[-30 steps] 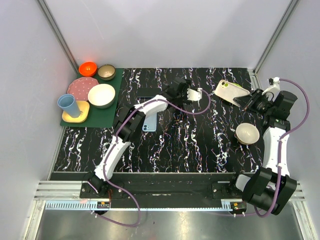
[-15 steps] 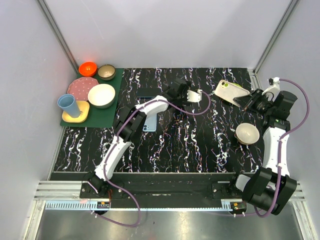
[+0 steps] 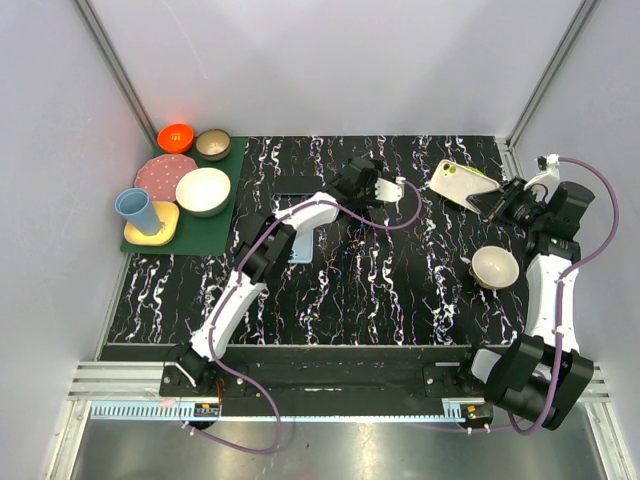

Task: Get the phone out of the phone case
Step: Place the phone at the center of the board.

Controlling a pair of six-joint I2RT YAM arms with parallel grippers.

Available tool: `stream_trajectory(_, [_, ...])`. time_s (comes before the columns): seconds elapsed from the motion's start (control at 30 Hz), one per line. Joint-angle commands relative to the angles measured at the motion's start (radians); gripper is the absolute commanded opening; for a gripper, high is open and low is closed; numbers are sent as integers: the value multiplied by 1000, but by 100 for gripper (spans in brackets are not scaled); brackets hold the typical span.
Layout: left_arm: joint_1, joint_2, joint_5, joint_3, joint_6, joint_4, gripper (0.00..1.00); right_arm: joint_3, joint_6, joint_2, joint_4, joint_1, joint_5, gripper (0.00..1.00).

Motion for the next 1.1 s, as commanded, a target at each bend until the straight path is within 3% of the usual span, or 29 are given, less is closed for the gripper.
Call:
stream_trajectory(0.0, [7, 9, -34, 15, -3, 16, 99, 4, 8, -17, 49, -6, -20, 0])
stream_trajectory(0.33, [-8, -217, 49, -247, -120, 36, 99, 30, -77, 9, -13, -4, 3, 0])
stream_trajectory(0.67, [-2, -564, 150, -468, -356, -105, 99, 122, -172, 72, -173, -4, -37, 0])
stream_trajectory(0.77, [7, -641, 196, -496, -434, -180, 99, 161, -275, 124, -265, 2, -98, 0])
stream_trajectory(0.87, [20, -717, 228, -525, -493, -249, 99, 246, -494, 210, -456, 19, -151, 0])
stream_trajectory(1.07, [69, -892, 254, -638, -551, -308, 99, 581, -1046, 481, -1059, 97, -105, 0])
